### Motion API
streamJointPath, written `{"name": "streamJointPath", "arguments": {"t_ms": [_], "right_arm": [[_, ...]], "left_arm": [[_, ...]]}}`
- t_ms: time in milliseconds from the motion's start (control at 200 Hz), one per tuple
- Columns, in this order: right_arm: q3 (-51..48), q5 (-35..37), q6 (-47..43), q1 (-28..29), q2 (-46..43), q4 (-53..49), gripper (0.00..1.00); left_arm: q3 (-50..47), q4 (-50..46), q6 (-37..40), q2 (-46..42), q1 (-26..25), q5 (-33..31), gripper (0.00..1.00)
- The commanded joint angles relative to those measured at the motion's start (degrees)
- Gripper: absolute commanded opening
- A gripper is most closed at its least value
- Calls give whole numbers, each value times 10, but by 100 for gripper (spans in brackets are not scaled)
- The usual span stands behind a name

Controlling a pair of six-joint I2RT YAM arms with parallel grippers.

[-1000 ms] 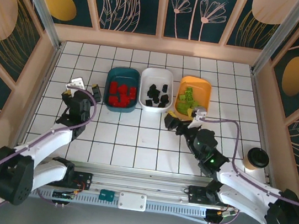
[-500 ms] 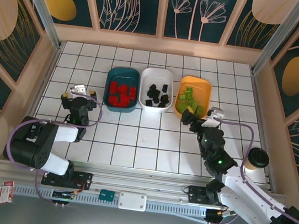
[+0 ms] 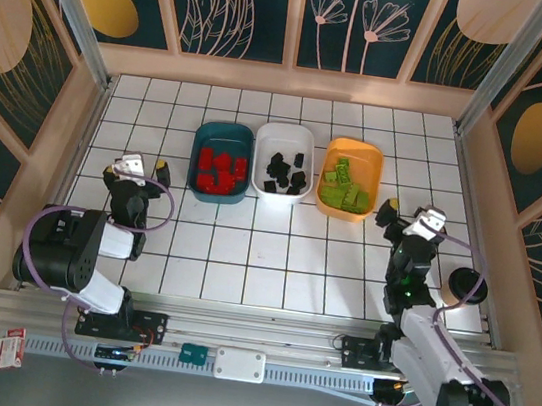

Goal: Sort the legos into containers by color
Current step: Reset both arms

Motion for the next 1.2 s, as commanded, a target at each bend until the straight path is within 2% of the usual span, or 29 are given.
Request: {"name": "streamJointPath", "arguments": {"t_ms": [0,75,180,305,390,450,536,661,756,1196], "right_arm": [[-31,-57,-64,-35,82,184,99],[-41,-108,-59,-56,166,285,99],[-41,-110,-68,-58,290,436,99],[-6,-141,-58,-77,374,456,99],[2,-149,-53,-88,442,511,99],[25,-165,-40,-95,420,423,99],[39,-167,-34,-102,426,411,99],[36,-170,-32,-105,429,423,99],[27,-128,-25,-99,429,440,99],[30,-138,-27,-100,428,431,99]], "left_arm": [[-4,39,-14,1,3,-3,99],[-4,39,-15,1,3,-3,99],[-5,39,-15,1,4,-2,99],[-5,39,-14,1,3,-3,99],[-4,38,-15,1,3,-2,99],[-4,38,-15,1,3,-2,99],[-4,38,-15,1,3,-3,99],[-5,38,-15,1,3,-3,99],[-4,38,-14,1,3,-3,99],[-4,39,-15,1,3,-3,99]]}}
